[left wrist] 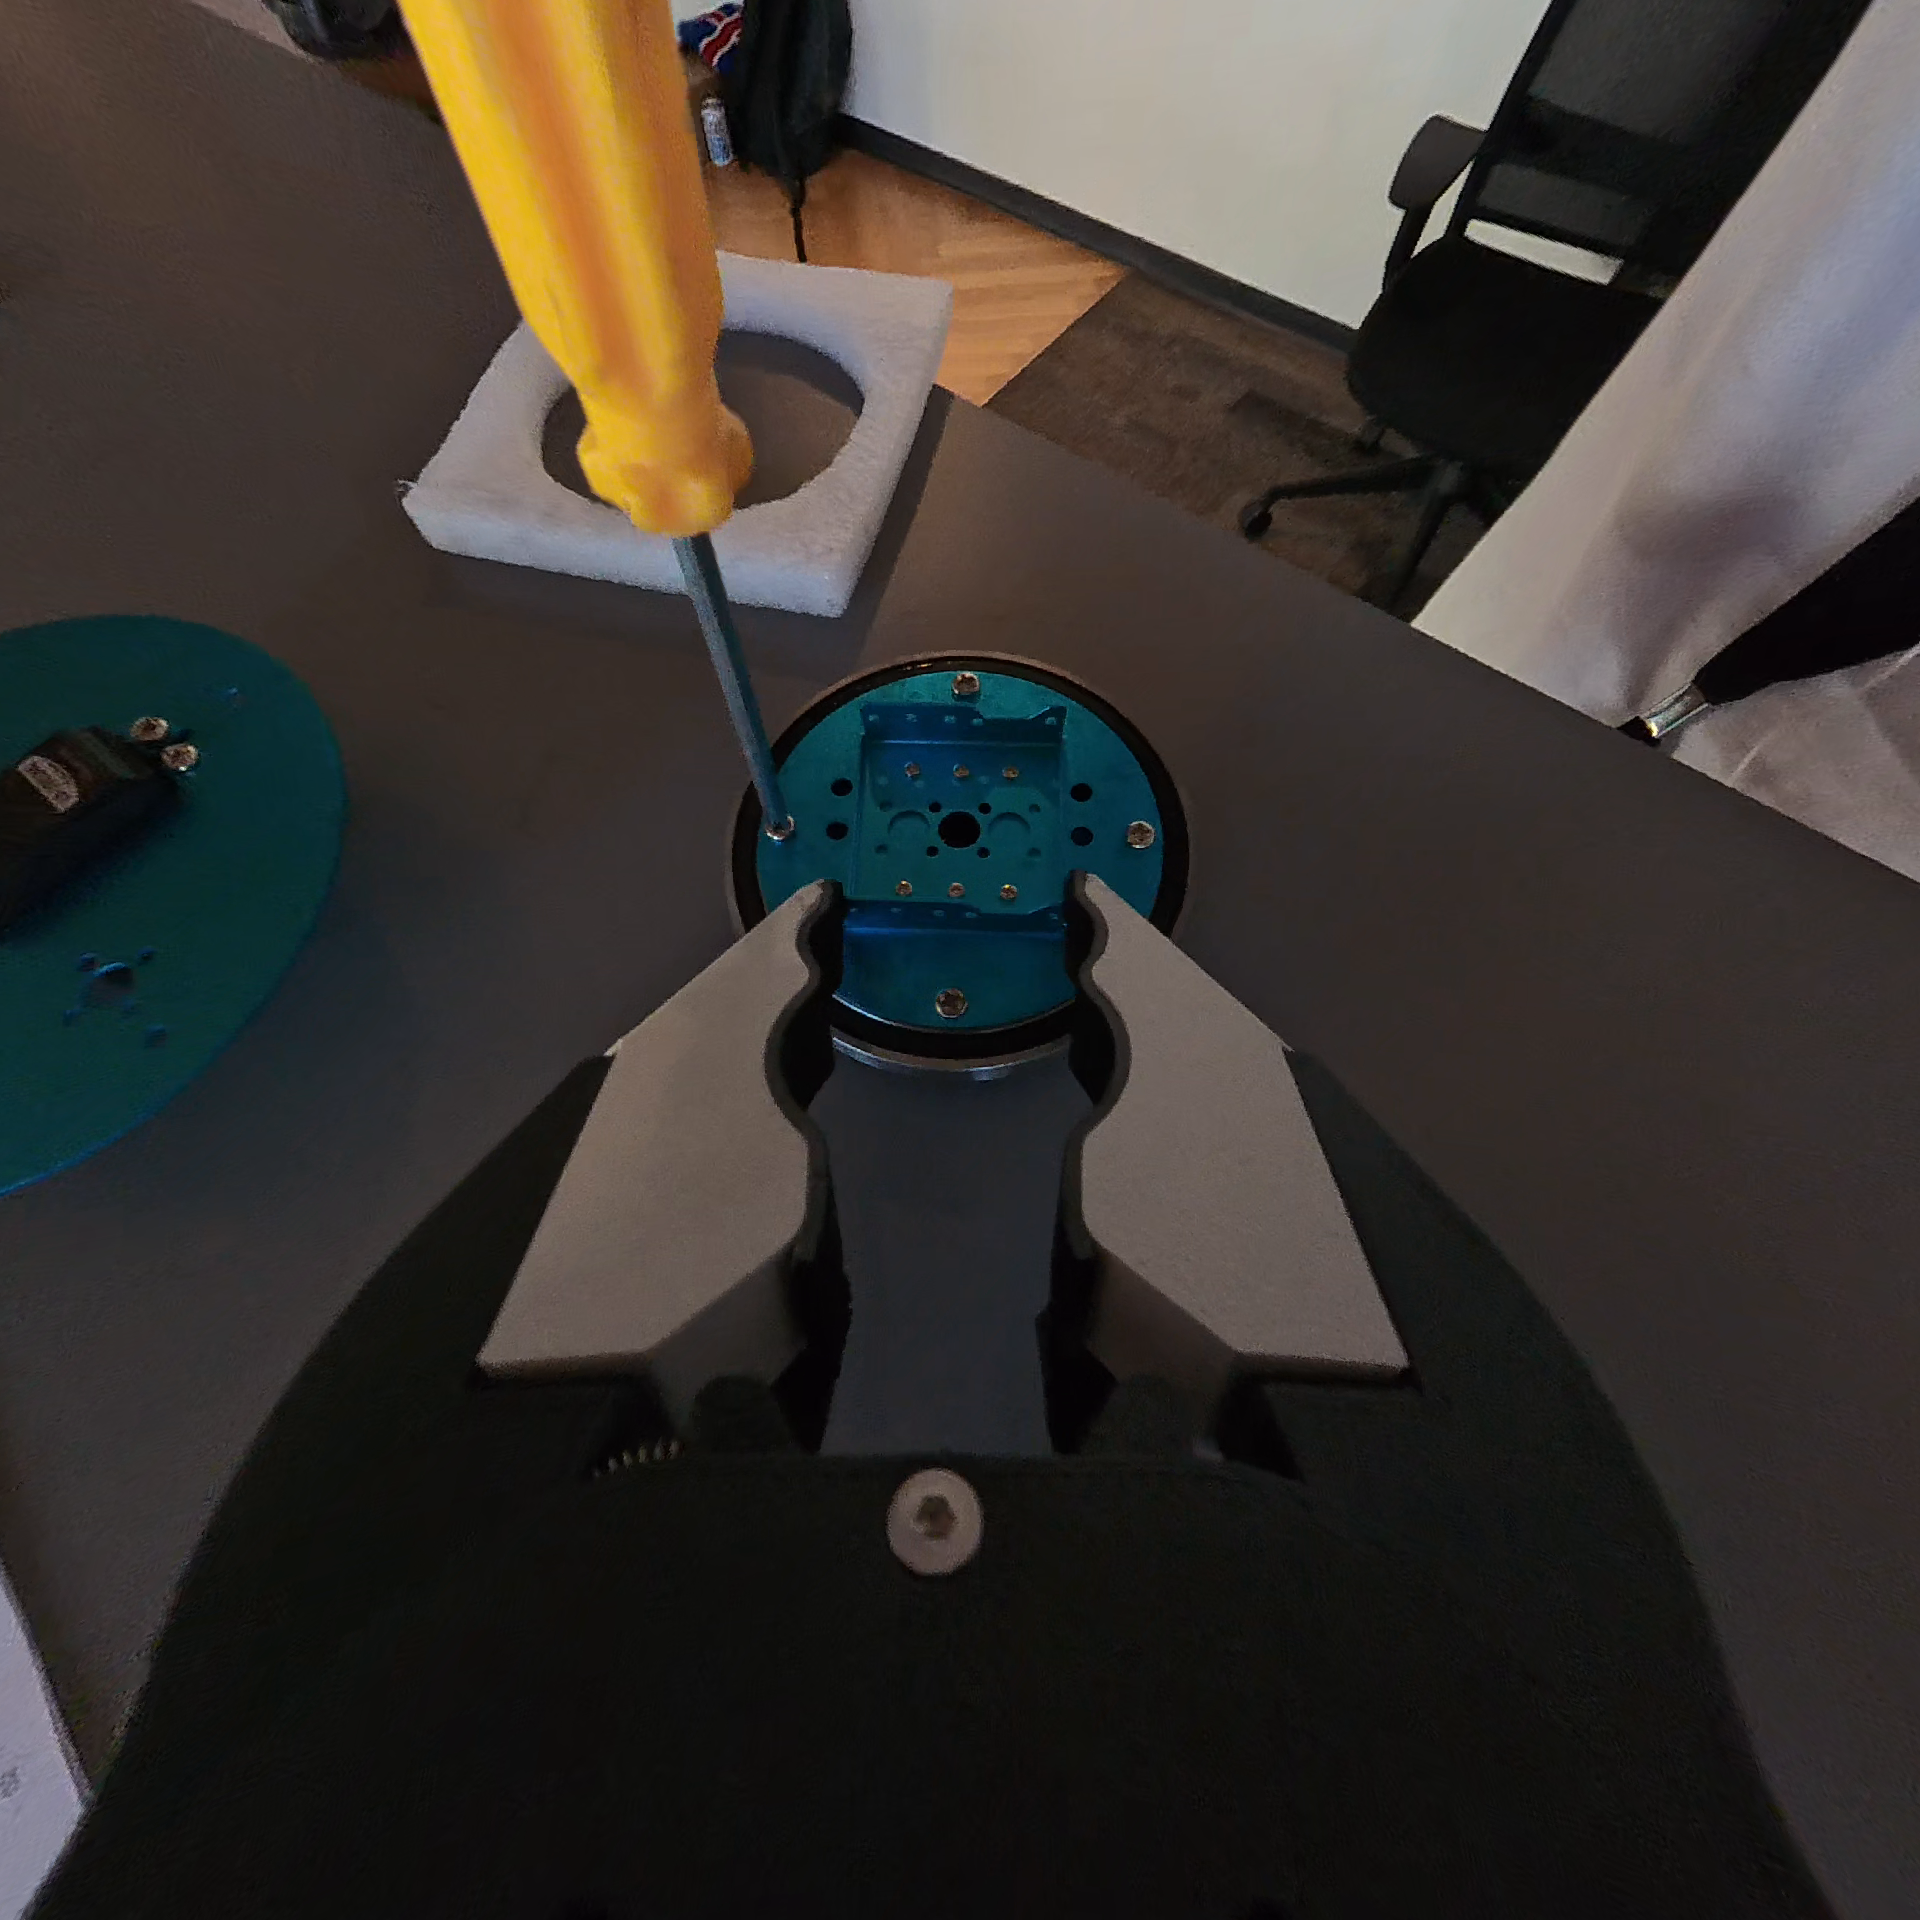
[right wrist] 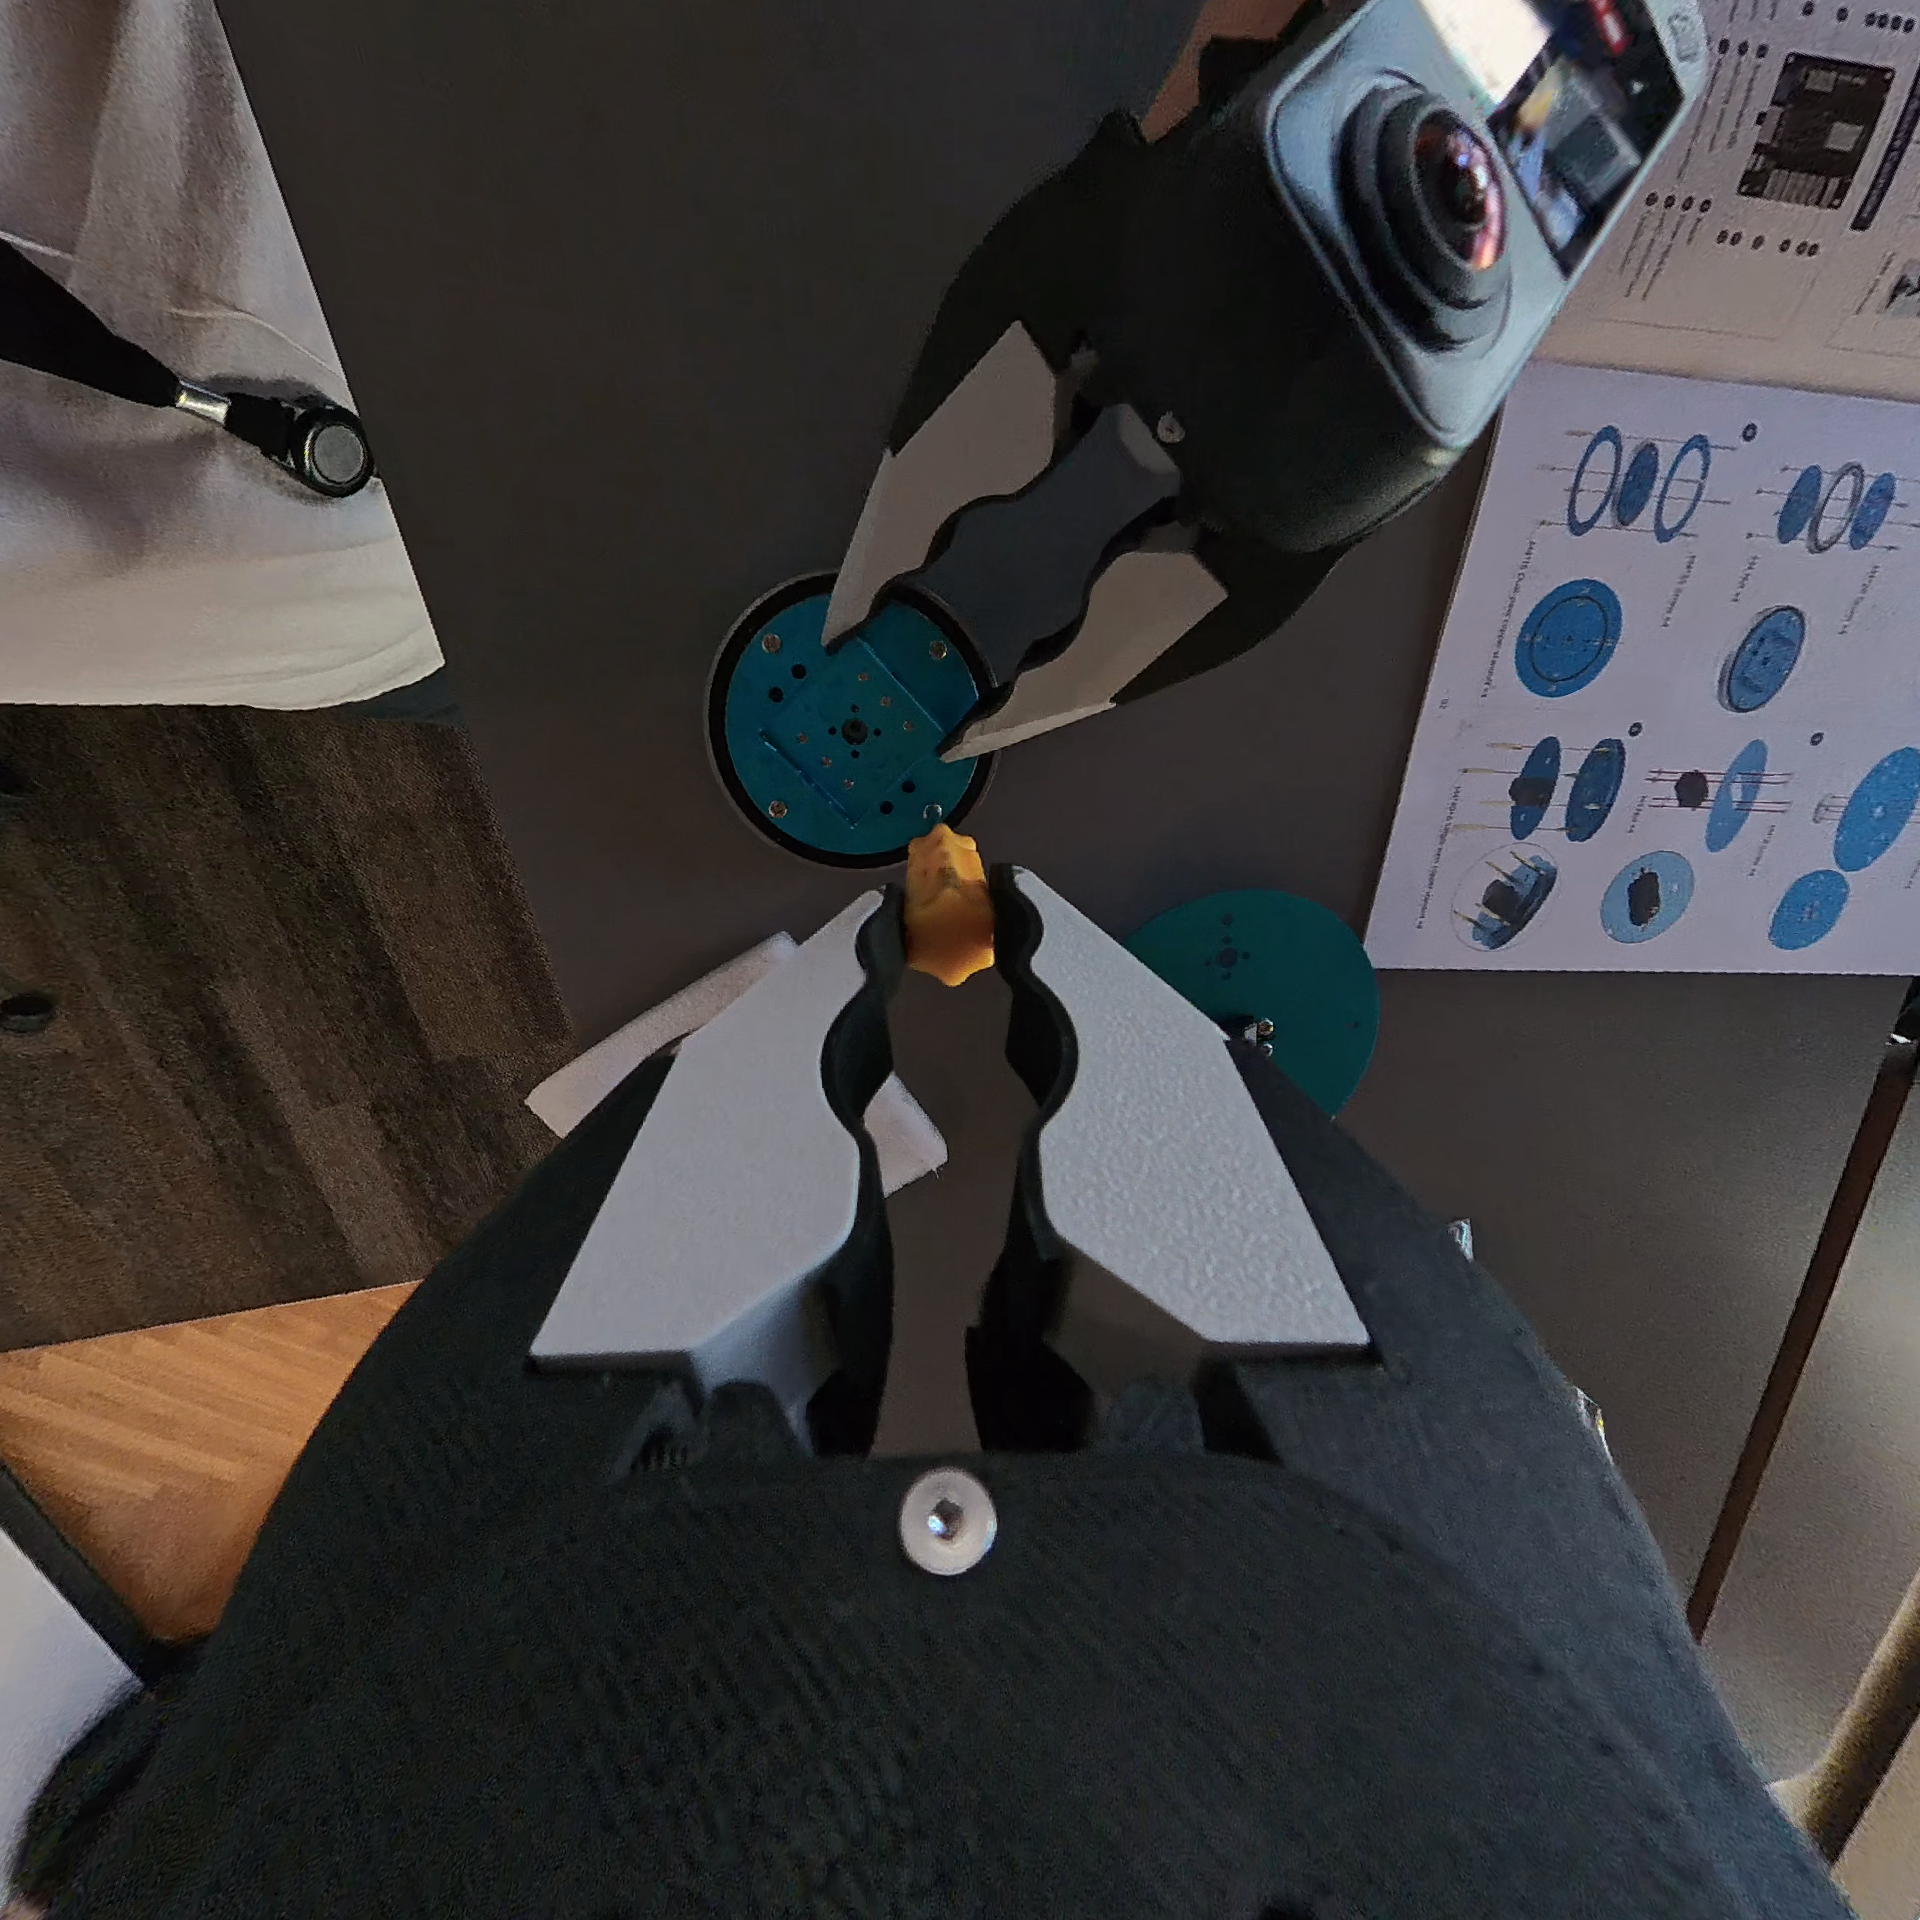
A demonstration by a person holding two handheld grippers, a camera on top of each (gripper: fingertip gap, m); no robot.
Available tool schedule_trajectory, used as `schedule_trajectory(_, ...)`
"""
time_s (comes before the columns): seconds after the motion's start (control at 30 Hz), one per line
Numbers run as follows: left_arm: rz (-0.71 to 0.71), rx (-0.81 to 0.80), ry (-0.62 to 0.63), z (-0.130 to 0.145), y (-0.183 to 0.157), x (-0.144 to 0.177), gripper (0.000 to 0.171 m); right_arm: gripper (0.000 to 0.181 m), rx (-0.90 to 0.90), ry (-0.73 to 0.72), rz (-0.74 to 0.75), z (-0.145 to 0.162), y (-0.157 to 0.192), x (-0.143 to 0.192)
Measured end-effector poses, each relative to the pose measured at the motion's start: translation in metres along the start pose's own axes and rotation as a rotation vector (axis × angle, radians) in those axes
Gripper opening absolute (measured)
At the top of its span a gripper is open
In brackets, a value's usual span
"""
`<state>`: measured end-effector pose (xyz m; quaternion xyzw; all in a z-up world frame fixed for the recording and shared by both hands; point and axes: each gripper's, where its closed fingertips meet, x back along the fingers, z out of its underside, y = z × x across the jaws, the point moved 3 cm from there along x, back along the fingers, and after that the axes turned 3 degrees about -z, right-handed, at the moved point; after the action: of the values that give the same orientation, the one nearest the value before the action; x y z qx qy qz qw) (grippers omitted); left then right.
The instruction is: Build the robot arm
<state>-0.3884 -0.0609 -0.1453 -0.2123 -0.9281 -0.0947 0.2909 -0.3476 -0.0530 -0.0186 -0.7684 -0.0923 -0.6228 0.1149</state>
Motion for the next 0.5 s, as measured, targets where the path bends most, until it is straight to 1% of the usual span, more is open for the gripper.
schedule_trajectory(0.13, -0.033, 0.025, -0.01, -0.001, -0.001, -0.002, 0.043, 0.016, -0.039, -0.008, 0.005, 0.002, 0.0, 0.0)
schedule_trajectory(0.3, -0.142, 0.096, -0.02, -0.004, -0.005, -0.006, 0.043, 0.017, -0.106, -0.037, 0.017, 0.006, 0.002, 0.001)
schedule_trajectory(0.5, -0.254, 0.165, 0.016, -0.009, -0.008, -0.012, 0.043, 0.016, -0.212, -0.035, 0.022, 0.007, 0.0, 0.002)
